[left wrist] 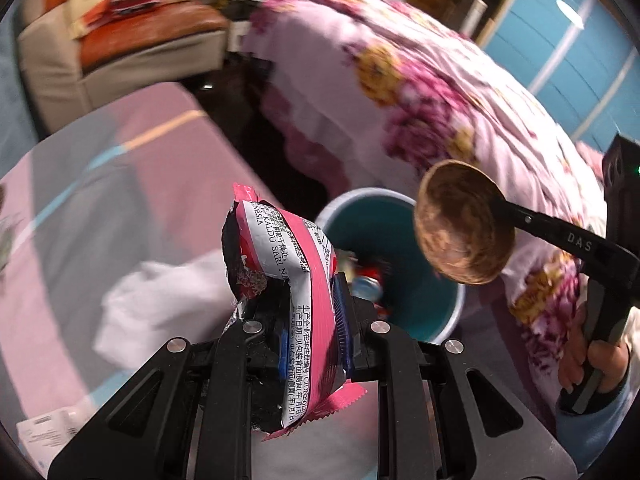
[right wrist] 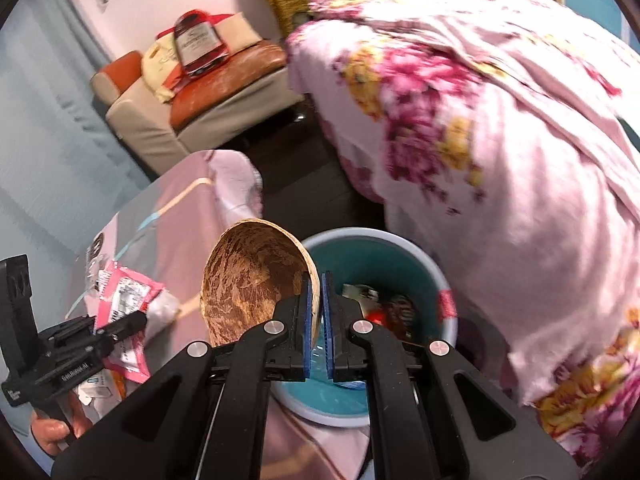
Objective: Collect trash
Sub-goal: 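Carry the wrapper and bowl over the wastebasket and open both grippers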
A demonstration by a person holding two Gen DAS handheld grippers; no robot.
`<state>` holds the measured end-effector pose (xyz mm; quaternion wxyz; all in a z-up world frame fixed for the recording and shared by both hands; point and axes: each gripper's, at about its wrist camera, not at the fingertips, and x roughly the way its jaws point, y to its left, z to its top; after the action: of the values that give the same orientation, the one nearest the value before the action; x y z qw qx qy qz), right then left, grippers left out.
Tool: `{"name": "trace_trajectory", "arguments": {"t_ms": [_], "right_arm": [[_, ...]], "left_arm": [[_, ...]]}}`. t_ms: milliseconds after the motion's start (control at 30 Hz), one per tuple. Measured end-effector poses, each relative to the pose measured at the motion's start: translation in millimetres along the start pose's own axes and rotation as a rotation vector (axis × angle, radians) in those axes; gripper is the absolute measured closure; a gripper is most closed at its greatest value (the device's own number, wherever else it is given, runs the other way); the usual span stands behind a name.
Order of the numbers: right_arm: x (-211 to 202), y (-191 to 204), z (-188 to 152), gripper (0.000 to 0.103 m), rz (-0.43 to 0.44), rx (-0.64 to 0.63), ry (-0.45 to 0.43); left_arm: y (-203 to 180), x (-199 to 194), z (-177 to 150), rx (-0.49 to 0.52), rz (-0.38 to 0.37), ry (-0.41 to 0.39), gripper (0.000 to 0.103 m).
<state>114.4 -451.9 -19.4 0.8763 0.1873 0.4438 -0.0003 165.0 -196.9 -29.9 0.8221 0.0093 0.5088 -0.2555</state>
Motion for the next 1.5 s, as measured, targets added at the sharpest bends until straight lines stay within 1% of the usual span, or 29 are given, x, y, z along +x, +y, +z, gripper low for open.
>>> {"name": "trace_trajectory", "arguments": {"t_ms": [133, 300, 567, 1000, 1067, 1100, 1133, 1167, 1200, 1233, 1267, 1300, 1367, 1500], "right_arm": [[-3, -20, -5, 0.098, -0.030, 0.014, 0.003], [2, -39, -7, 0.097, -0.043, 0.037, 0.016], [17, -51, -5, 0.097, -0.047, 0.050, 0.039], [33, -46, -1, 0.096, -0.065, 0.037, 0.065], [35, -44, 0, 0.096, -0.067, 0.034, 0.068], [35, -43, 0, 0.096, -0.068, 0.033, 0.068], [36, -42, 1, 0.096, -0.069, 0.031, 0.069], [36, -41, 1, 0.096, -0.070, 0.029, 0.069], [36, -40, 2, 0.096, -0.071, 0.027, 0.069], [37, -39, 3, 0.096, -0.073, 0.025, 0.068], [37, -39, 3, 0.096, -0.074, 0.025, 0.068], [37, -38, 4, 0.096, -0.076, 0.024, 0.068], [37, -36, 4, 0.096, -0.078, 0.021, 0.069], [39, -31, 5, 0.096, -0.082, 0.014, 0.074]], "left_arm": [[-31, 20, 0, 0.049, -0.024, 0.031, 0.083], [-50, 42, 6, 0.071, -0.030, 0.065, 0.083], [-57, 58, 14, 0.083, -0.023, 0.083, 0.083], [-53, 74, 21, 0.077, -0.033, 0.098, 0.083], [-52, 75, 23, 0.076, -0.027, 0.094, 0.082], [-51, 74, 23, 0.074, -0.028, 0.092, 0.080], [-50, 74, 24, 0.072, -0.031, 0.090, 0.075], [-49, 74, 25, 0.068, -0.032, 0.089, 0.064], [-48, 74, 26, 0.063, -0.028, 0.086, 0.057], [-47, 72, 26, 0.059, -0.022, 0.077, 0.042], [-46, 71, 26, 0.059, -0.015, 0.067, 0.034], [-44, 68, 26, 0.059, -0.004, 0.055, 0.033], [-42, 67, 27, 0.052, 0.001, 0.055, 0.021], [-34, 61, 26, 0.029, 0.000, 0.053, 0.020]]}}
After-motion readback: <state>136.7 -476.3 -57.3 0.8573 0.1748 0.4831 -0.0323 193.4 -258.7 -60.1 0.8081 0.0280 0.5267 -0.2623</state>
